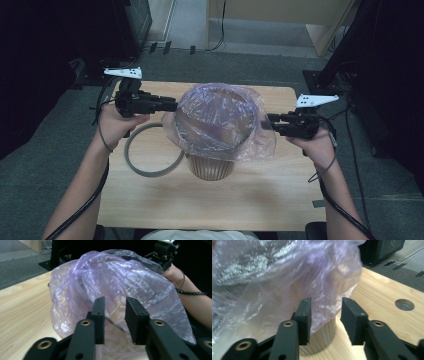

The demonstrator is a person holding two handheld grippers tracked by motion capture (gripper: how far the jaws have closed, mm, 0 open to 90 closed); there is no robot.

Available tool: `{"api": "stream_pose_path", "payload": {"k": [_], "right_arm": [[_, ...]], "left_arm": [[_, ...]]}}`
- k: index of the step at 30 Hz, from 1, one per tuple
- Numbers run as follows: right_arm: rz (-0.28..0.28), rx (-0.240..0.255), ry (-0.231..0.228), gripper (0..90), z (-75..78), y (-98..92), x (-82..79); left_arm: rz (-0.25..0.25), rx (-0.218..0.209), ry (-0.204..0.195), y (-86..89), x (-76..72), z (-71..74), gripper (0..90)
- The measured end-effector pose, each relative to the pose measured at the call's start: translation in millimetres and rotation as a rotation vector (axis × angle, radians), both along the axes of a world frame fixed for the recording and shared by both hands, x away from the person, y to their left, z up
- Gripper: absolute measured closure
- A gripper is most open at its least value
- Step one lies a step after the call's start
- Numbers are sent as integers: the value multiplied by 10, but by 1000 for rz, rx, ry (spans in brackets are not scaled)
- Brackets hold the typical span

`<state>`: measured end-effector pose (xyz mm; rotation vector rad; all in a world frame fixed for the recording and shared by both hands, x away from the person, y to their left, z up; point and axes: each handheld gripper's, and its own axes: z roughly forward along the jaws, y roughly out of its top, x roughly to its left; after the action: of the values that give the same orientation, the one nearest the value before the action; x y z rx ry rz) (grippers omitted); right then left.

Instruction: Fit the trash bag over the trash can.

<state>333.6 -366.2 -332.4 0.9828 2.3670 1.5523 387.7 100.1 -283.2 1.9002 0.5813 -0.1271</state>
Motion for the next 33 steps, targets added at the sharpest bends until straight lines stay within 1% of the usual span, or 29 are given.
{"api": "stream_pose_path", "payload": {"k": [3, 4, 5, 7, 8, 10, 11, 13, 16, 18, 21, 25, 27, 28, 29, 32, 33], "right_arm": [[-20, -7, -11, 507, 85, -54, -2], [-31, -3, -22, 494, 117, -80, -2], [-45, 10, -26, 470, 162, -116, -5], [-59, 36, -30, 466, 234, -166, -14], [-65, 51, -32, 479, 283, -183, -18], [-60, 74, -41, 537, 396, -175, -38], [-51, 78, -49, 576, 466, -140, -52], [-36, 77, -61, 611, 548, -67, -63], [9, 71, -75, 606, 629, 93, -61], [40, 70, -74, 556, 642, 203, -49], [68, 47, -75, 493, 622, 377, -17], [92, 10, -68, 471, 565, 555, 76], [91, -7, -63, 460, 523, 620, 144], [87, -16, -63, 455, 504, 646, 177], [79, -29, -67, 446, 486, 669, 217], [68, -33, -59, 437, 447, 705, 296], [65, -38, -55, 437, 431, 719, 322]], "left_arm": [[-9, 9, -1, -46, -5, 28, 598], [-12, 11, 2, -65, -4, 34, 581], [-14, 13, 6, -77, -1, 37, 559], [-18, 16, 13, -114, 3, 40, 526], [-21, 25, 12, -135, 5, 42, 508], [-24, 44, 9, -198, 8, 39, 487], [-25, 48, 6, -218, 11, 37, 481], [-33, 54, 6, -269, 17, 28, 466], [-38, 76, 8, -335, 24, 2, 450], [-43, 86, 8, -371, 19, -18, 448], [-50, 94, 6, -403, 17, -29, 450], [-52, 106, 7, -451, 24, -36, 473], [-58, 113, 12, -477, 14, -38, 519], [-60, 120, 3, -489, 8, -40, 529], [-64, 123, 4, -495, 8, -41, 546], [-69, 138, 5, -519, 1, -55, 600], [-70, 144, 4, -523, 0, -59, 641]]}}
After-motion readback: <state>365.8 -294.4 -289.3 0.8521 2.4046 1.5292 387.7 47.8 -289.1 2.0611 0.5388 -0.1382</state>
